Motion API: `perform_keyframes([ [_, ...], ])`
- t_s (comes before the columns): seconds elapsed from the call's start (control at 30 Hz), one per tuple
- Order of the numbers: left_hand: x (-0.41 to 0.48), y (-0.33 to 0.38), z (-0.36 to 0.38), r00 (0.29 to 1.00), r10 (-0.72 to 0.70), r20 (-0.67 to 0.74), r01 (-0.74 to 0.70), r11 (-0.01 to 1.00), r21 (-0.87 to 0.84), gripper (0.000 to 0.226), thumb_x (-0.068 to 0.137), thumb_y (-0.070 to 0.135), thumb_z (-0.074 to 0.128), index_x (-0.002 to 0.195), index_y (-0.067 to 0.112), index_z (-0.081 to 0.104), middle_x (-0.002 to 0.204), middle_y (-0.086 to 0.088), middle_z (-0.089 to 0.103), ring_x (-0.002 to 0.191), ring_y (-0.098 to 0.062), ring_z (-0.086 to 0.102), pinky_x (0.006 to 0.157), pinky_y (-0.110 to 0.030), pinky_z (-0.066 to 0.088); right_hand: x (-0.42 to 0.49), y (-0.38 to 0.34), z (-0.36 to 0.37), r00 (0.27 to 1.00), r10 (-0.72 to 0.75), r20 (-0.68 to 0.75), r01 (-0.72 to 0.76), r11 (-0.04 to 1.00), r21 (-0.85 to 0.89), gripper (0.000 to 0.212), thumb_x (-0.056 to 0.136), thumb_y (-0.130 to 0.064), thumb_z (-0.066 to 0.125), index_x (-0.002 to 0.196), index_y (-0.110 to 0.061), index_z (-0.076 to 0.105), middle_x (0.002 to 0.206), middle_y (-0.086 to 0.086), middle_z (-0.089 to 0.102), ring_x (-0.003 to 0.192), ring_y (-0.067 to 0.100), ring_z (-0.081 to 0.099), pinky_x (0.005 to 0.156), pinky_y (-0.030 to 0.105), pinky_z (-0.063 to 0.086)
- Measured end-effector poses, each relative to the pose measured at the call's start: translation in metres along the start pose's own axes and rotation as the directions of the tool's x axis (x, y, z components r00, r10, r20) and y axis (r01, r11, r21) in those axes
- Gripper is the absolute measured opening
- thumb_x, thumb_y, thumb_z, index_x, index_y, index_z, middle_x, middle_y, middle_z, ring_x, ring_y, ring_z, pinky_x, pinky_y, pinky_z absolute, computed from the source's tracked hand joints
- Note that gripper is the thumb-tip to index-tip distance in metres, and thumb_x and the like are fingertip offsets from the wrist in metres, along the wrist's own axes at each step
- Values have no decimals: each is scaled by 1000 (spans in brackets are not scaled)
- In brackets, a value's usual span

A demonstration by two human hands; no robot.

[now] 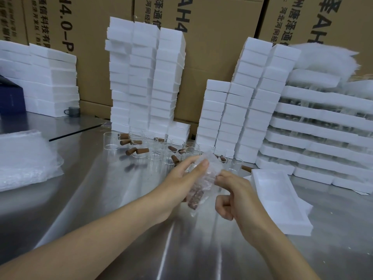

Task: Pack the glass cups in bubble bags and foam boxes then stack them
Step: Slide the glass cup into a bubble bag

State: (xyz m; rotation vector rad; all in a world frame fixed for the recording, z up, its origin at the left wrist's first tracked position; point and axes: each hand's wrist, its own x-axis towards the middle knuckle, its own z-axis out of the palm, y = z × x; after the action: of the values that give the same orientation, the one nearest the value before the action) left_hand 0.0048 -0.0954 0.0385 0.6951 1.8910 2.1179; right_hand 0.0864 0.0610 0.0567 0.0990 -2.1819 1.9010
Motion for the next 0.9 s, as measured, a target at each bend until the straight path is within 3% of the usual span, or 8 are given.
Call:
perform_keyframes([
  [0.07,0,1,-2,1000,-2,-5,2,999,-52,57,85,75,70,135,49,65,127,7,77,121,-20,73,114,-53,51,0,-3,0,999,5,40,-4,1000,-10,25,92,-37,61,87,-13,67,95,4,70,50,23,55,45,29,32],
  [0.13,0,-1,0,1000,-16,12,17,997,-76,56,84,72,73,133,47,65,124,-1,79,118,-31,74,110,-55,53,-3,-4,4,997,-76,11,77,986,-149,15,98,-32,67,92,-19,72,90,1,69,59,21,63,47,28,41],
  [0.27,0,-2,0,997,-77,26,79,994,-81,52,82,56,83,127,39,61,119,-3,81,108,-30,78,83,-39,56,-3,4,8,974,-209,-90,162,915,-370,14,96,-13,66,101,-22,75,84,6,71,71,26,66,62,37,56],
  [0.43,3,1,-8,994,-92,50,92,996,5,70,71,42,91,129,25,56,126,-3,76,112,-24,73,87,-41,53,-1,11,7,940,-333,-78,201,722,-662,21,93,-11,61,112,-16,69,110,-21,57,105,10,52,91,26,46],
  [0.6,0,5,-9,977,-131,169,111,987,120,67,74,42,87,134,41,58,125,3,75,110,-13,70,87,-36,52,-6,12,12,935,-355,25,272,668,-693,38,83,-22,50,118,-33,63,106,-30,54,110,-2,43,85,9,33],
  [0.73,1,2,-14,954,-93,285,52,988,146,28,90,27,85,116,32,78,112,2,81,103,-11,77,84,-28,57,-7,17,11,948,-315,49,269,708,-652,47,84,-21,51,118,-52,54,105,-26,46,102,-3,51,81,7,36],
  [0.83,5,-5,-16,965,-49,257,16,991,131,33,87,19,90,117,12,78,121,-15,79,117,-29,75,107,-47,54,-8,18,10,948,-303,95,285,682,-673,51,78,-24,49,117,-57,51,110,-19,49,106,-4,53,86,9,42],
  [0.9,7,-9,-14,978,-30,204,1,990,139,31,82,26,93,109,21,80,116,-9,81,112,-23,76,104,-43,55,-6,17,7,942,-324,91,294,663,-688,53,79,-22,51,121,-53,53,112,-25,50,110,-5,54,88,11,43],
])
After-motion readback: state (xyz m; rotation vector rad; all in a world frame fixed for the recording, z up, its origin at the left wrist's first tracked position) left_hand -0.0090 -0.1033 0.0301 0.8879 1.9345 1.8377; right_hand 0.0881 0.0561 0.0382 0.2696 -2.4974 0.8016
